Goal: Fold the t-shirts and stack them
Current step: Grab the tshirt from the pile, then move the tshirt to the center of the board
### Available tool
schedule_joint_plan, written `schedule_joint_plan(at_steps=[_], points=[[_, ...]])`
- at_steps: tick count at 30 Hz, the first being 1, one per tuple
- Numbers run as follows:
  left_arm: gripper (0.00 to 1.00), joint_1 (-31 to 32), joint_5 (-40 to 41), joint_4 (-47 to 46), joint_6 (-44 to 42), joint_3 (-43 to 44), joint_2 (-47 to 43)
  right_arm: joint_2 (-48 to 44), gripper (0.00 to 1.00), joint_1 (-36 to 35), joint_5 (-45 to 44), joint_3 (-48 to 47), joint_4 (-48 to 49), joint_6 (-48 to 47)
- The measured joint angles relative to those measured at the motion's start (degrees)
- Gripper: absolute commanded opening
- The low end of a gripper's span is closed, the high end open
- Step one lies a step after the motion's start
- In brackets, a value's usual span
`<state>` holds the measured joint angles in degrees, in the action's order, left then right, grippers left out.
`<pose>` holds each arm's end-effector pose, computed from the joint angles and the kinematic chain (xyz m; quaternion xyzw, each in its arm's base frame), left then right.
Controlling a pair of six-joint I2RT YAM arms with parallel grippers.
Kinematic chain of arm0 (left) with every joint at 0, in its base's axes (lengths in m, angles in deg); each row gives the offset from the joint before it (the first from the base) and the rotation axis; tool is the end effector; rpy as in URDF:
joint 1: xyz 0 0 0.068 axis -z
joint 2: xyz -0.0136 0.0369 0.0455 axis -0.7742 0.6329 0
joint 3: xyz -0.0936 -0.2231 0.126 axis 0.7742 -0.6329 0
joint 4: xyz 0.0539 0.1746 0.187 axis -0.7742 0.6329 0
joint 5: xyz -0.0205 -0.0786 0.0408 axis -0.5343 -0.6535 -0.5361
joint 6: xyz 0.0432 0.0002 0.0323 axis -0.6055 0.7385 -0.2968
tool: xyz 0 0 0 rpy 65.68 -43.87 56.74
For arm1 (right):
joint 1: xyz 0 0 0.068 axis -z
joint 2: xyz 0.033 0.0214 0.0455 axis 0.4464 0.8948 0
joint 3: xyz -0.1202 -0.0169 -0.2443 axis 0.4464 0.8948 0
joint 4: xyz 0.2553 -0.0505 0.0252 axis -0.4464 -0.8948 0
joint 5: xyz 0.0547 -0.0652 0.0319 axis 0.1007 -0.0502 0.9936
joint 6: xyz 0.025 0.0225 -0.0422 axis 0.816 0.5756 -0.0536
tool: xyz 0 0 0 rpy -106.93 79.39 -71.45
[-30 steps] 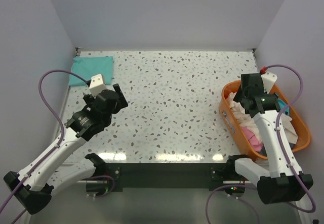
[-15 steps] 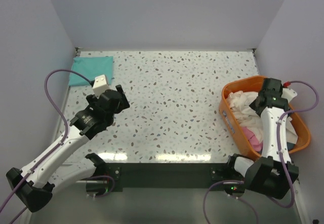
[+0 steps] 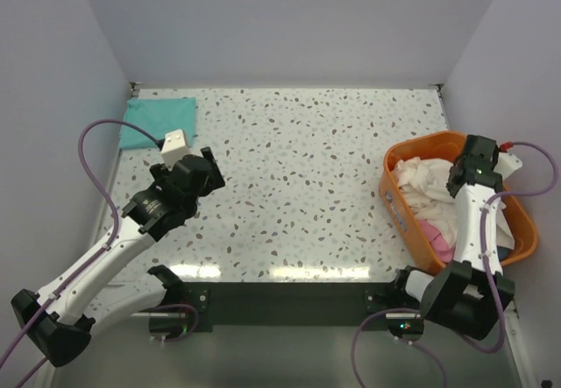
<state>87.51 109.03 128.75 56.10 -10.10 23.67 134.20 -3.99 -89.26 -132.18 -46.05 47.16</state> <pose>0.1580 -0.0897 0.3180 -0.1944 0.8428 -0.0219 0.5013 0.2037 -0.1025 0.2859 0.4837 0.7916 -0.2046 0.3124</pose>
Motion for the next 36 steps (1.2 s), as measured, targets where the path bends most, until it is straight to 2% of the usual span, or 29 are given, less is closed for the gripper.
schedule_joint_plan(at_steps=[4, 7, 10, 13, 16, 20, 26, 29, 36], points=[[1.0, 0.0, 0.0, -0.02, 0.0, 0.0, -0.07, -3.28, 0.0, 0.0, 0.33, -0.61, 0.66, -0.72], [1.0, 0.0, -0.02, -0.02, 0.0, 0.0, -0.07, -4.74, 0.0, 0.04, 2.23, -5.07, 0.28, -1.66], [1.0, 0.0, -0.17, -0.02, 0.0, 0.0, -0.09, -4.87, 0.0, -0.04, 7.58, -12.94, 0.22, -2.25], [1.0, 0.0, -0.2, -0.04, 0.0, 0.0, -0.15, -3.26, 0.0, -3.02, 11.41, -25.68, -2.16, -2.82], [1.0, 0.0, -0.24, -0.07, 0.0, 0.0, -0.44, -0.28, 0.0, -9.88, 13.7, -38.58, -2.25, -3.76], [1.0, 0.0, -0.37, -0.24, 0.0, 0.0, -0.87, 5.92, 0.0, -23.45, 17.92, -55.87, -1.49, -5.92], [1.0, 0.0, -0.61, -0.26, 0.0, 0.0, -1.44, 17.68, 0.0, -33.88, 27.34, -73.99, 1.25, -7.52], [1.0, 0.0, -0.83, -0.22, 0.02, 0.09, -1.9, 23.12, 0.0, -40.96, 28.92, -78.75, 4.07, -9.03], [1.0, 0.0, -1.01, 0.68, 0.52, 0.44, -4.17, 32.98, 0.0, -60.46, 28.44, -82.79, 9.84, -14.53]])
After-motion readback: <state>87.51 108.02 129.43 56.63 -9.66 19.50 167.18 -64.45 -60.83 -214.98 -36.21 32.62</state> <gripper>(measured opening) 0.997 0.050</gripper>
